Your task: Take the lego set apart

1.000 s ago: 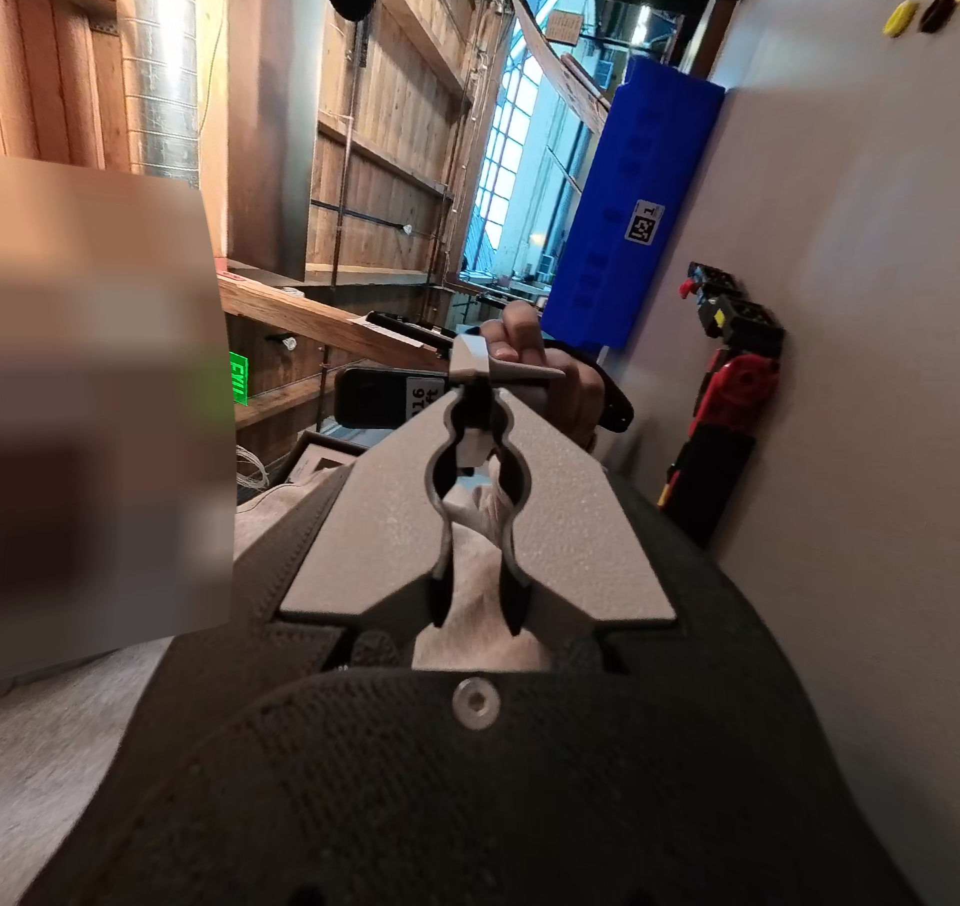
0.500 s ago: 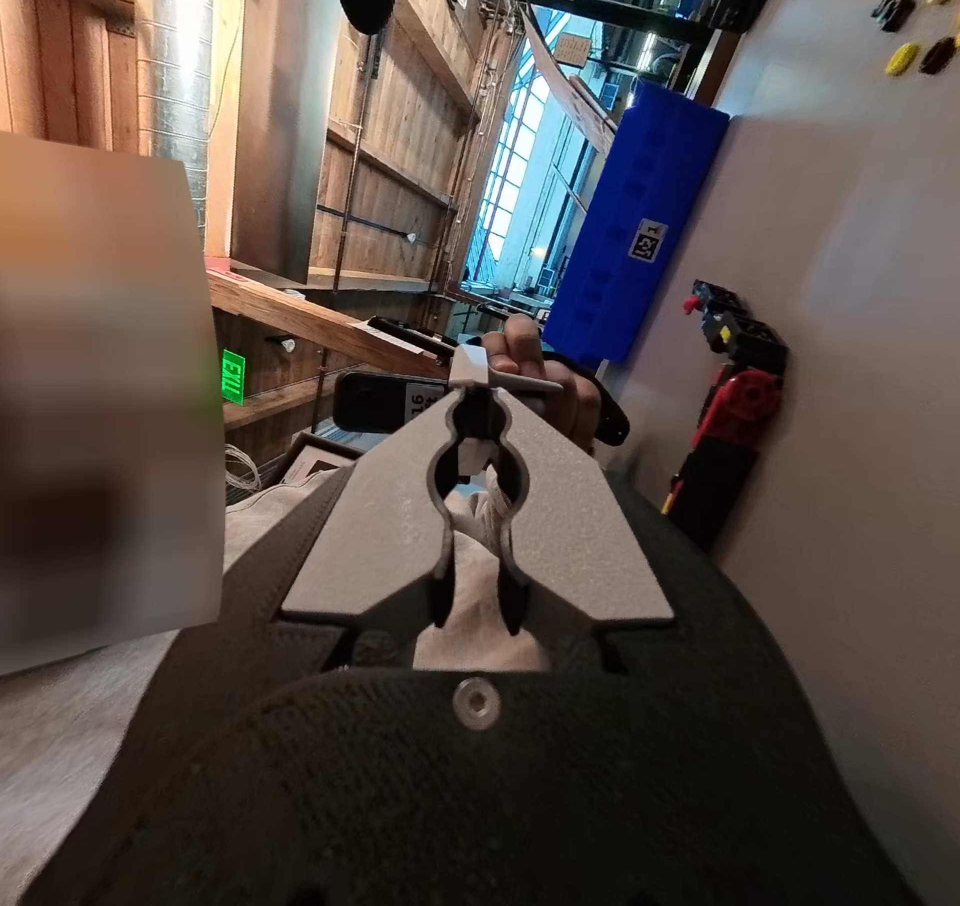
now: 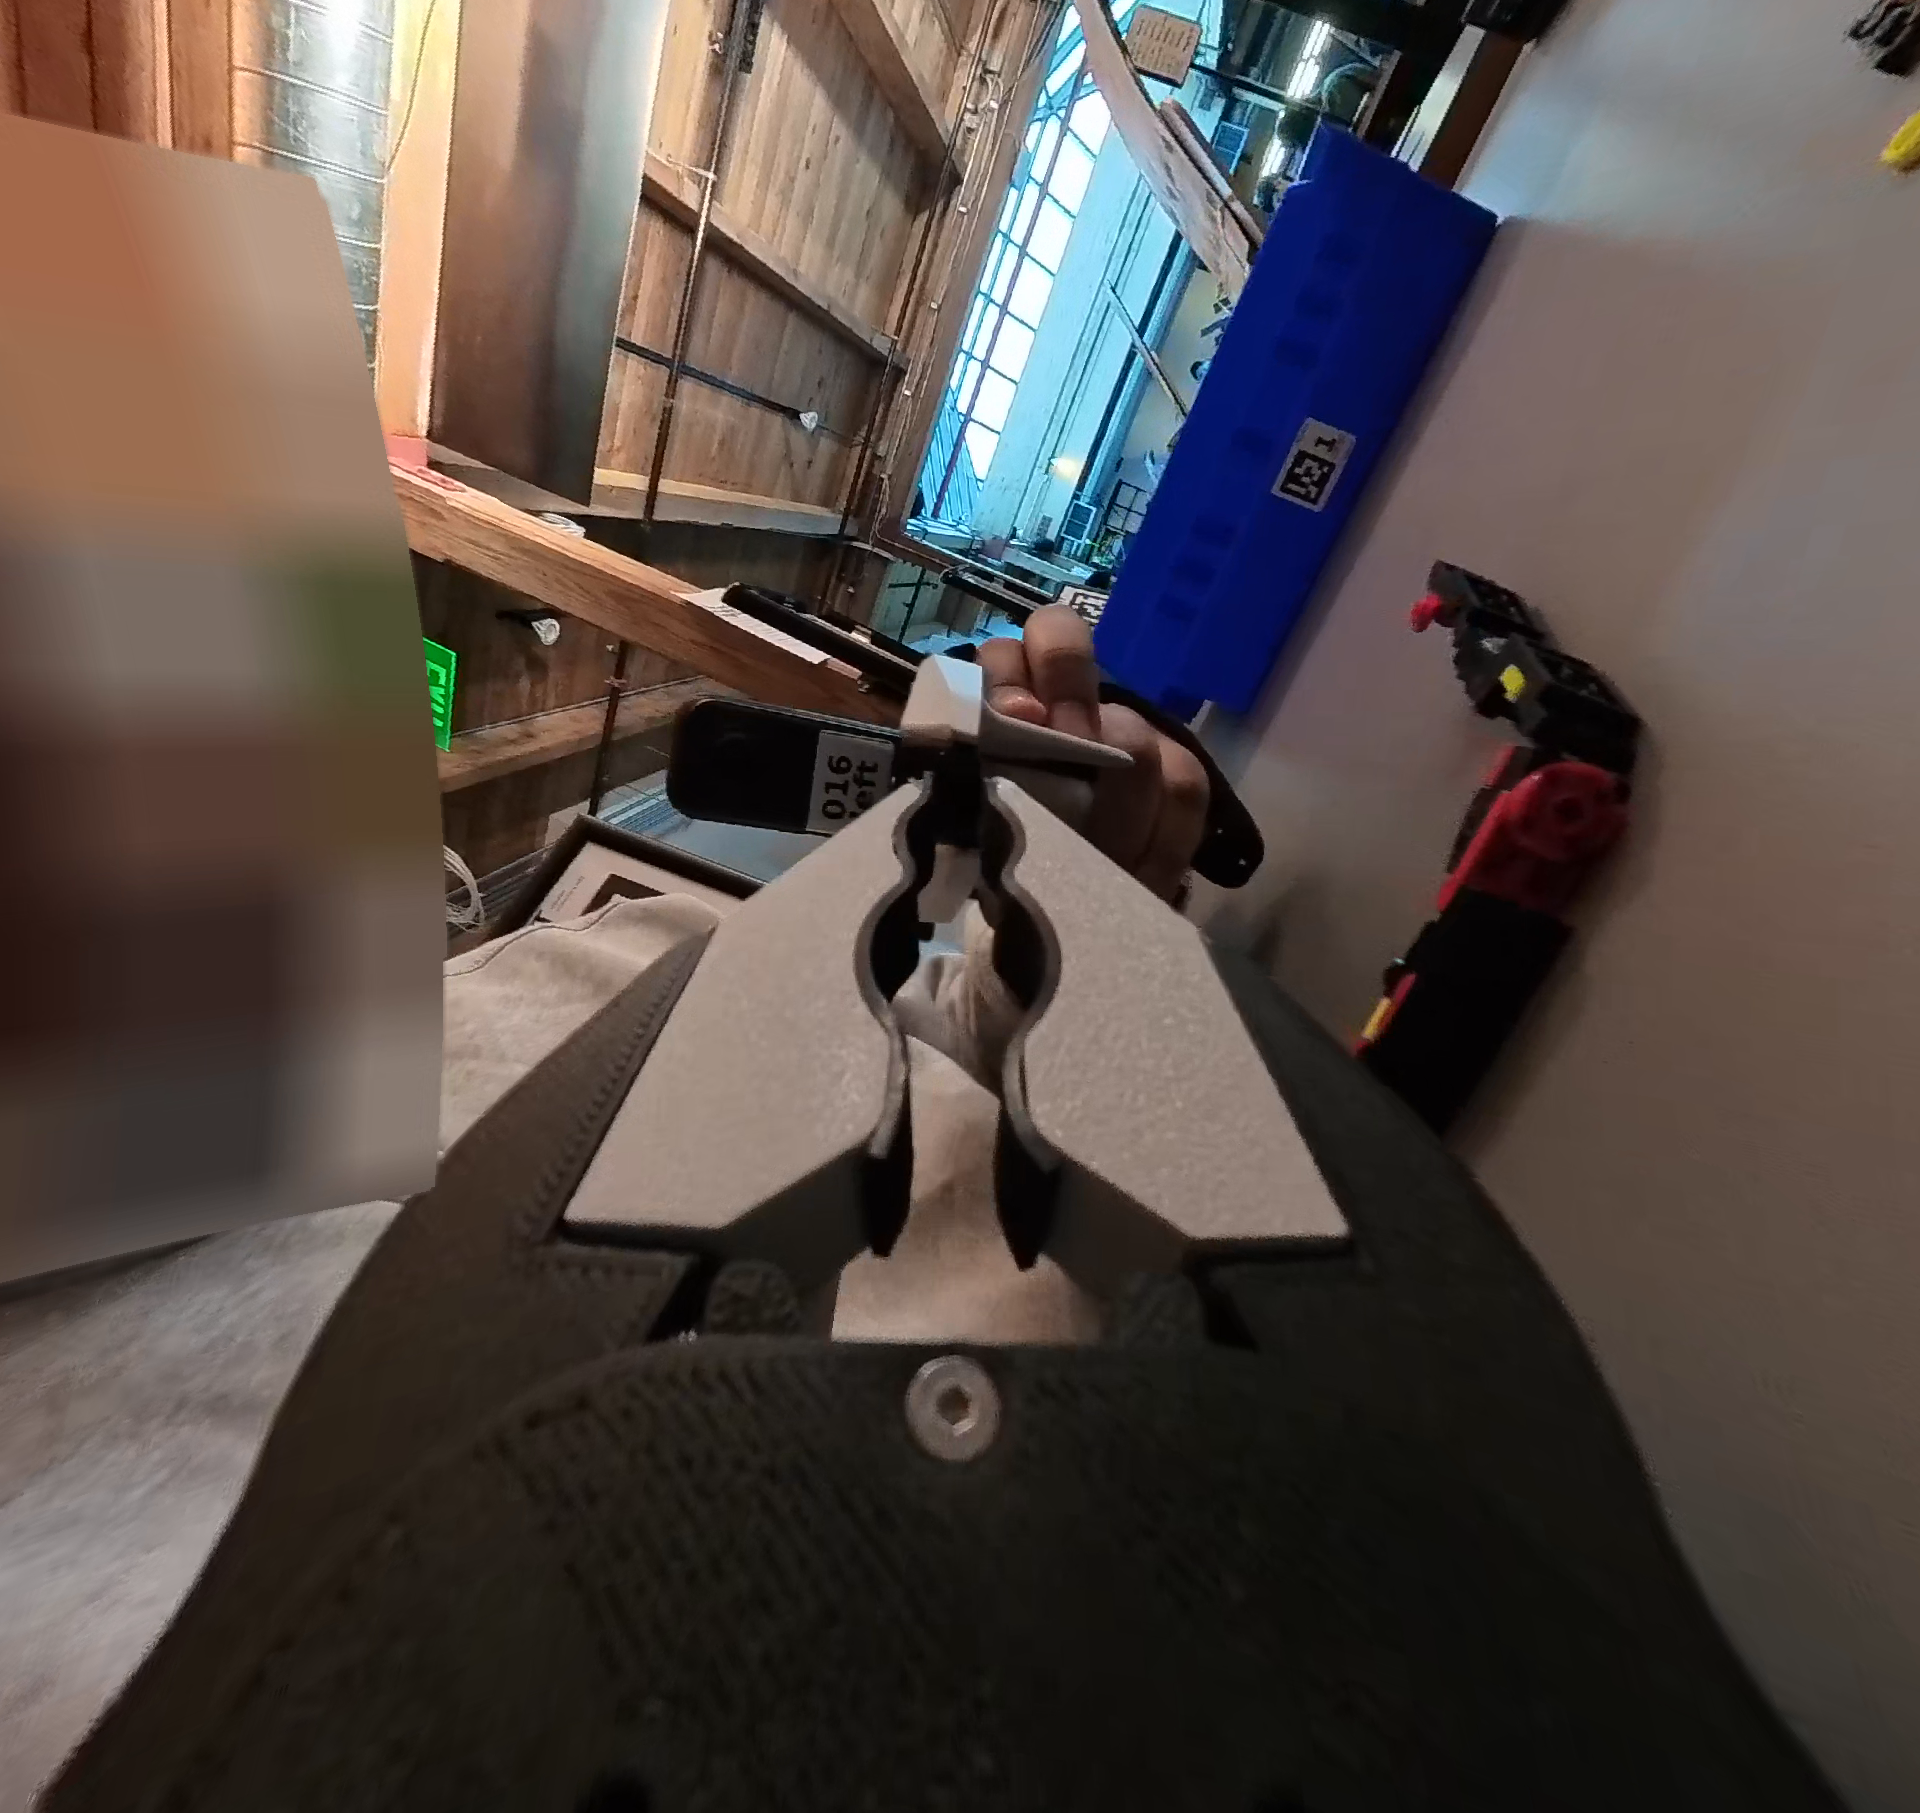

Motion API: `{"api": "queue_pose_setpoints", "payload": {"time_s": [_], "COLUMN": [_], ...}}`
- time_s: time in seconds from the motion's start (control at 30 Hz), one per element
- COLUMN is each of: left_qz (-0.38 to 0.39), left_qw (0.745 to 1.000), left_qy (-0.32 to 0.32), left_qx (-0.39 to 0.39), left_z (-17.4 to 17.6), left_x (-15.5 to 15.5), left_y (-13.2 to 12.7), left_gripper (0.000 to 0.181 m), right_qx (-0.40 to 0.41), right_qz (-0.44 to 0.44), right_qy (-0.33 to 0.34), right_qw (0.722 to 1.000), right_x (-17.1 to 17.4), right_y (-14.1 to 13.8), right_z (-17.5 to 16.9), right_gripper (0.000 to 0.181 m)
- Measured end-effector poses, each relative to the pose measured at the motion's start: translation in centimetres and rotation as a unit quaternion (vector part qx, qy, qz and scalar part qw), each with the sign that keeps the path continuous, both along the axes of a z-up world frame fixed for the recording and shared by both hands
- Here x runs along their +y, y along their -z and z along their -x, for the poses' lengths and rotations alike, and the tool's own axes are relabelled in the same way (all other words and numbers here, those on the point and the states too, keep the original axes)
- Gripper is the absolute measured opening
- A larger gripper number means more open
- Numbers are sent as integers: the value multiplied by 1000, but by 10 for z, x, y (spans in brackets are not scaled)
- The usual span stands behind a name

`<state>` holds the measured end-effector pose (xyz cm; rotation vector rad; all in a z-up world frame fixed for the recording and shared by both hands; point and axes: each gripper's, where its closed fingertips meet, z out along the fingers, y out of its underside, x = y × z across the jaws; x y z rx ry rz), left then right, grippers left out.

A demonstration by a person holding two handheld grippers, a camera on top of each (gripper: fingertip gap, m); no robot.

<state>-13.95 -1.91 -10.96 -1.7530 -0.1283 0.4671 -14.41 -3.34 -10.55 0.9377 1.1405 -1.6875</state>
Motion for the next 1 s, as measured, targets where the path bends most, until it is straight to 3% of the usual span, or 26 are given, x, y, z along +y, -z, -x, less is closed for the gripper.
{"api": "queue_pose_setpoints", "payload": {"time_s": [0.4, 0.47, 0.57, 0.67, 0.77, 0.87, 1.0], "left_qz": [-13, -53, -82, -92, -97, -73, 6], "left_qw": [1000, 998, 996, 993, 992, 989, 975], "left_qy": [1, 9, -18, -24, -32, -93, -145], "left_qx": [-19, -21, -38, -64, -76, -88, -168], "left_z": [0, -3, 13, 22, 25, 49, 89], "left_x": [1, -8, -29, -32, -33, -45, -56], "left_y": [-8, -21, -33, -25, -25, -17, 15], "left_gripper": [15, 15, 15, 15, 15, 14, 15], "right_qx": [9, -31, 18, 114, 140, 187, 325], "right_qz": [11, 79, 4, -97, -142, -250, -399], "right_qy": [23, 105, 178, 179, 166, 180, 175], "right_qw": [1000, 991, 984, 972, 966, 933, 840], "right_x": [7, 48, 93, 73, 58, 57, 37], "right_y": [-9, -16, -12, -18, -3, 17, 26], "right_z": [2, 31, 52, 40, 36, 48, 73], "right_gripper": [4, 4, 4, 3, 4, 5, 5]}}
